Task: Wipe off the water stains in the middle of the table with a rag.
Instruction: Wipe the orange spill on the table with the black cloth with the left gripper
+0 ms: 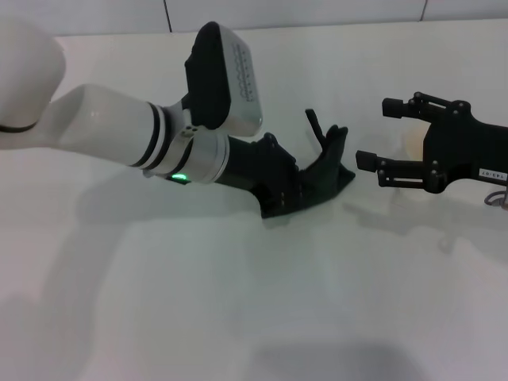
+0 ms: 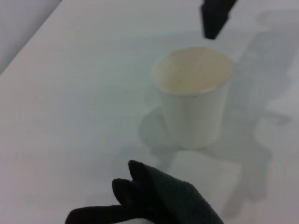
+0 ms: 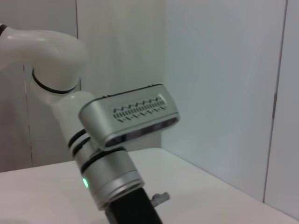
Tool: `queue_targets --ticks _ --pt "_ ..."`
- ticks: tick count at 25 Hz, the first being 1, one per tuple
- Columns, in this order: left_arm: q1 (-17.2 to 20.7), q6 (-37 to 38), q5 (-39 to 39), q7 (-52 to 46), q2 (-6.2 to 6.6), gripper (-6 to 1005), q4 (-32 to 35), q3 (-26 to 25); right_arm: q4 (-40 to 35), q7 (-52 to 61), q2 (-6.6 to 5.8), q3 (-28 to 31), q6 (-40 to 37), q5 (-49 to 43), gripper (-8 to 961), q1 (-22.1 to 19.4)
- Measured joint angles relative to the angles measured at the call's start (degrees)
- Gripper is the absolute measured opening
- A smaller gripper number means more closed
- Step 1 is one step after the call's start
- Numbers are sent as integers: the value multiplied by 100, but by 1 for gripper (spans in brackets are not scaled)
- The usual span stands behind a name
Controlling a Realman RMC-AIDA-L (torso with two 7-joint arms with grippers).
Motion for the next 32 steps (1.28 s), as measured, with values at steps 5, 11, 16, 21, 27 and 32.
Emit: queue_targets --ticks 5,11,16,21,27,32 --pt "199 215 77 -141 25 134 199 -20 0 -1 0 -11 13 59 856 0" --pt "530 245 245 -391 96 149 550 -56 0 -1 0 7 10 69 856 -47" --pt "1061 565 578 -600 218 162 1036 -569 0 -1 0 -9 27 78 856 -24" --pt "1492 1022 1105 -580 230 175 1366 -1504 23 -1 0 -15 43 93 856 -11" --pt "1726 1236 1345 -515 309 190 1417 -2030 135 -75 0 -48 65 221 857 6" --pt "1794 1263 1347 -429 338 203 1419 -2167 159 -78 0 -55 84 224 857 9"
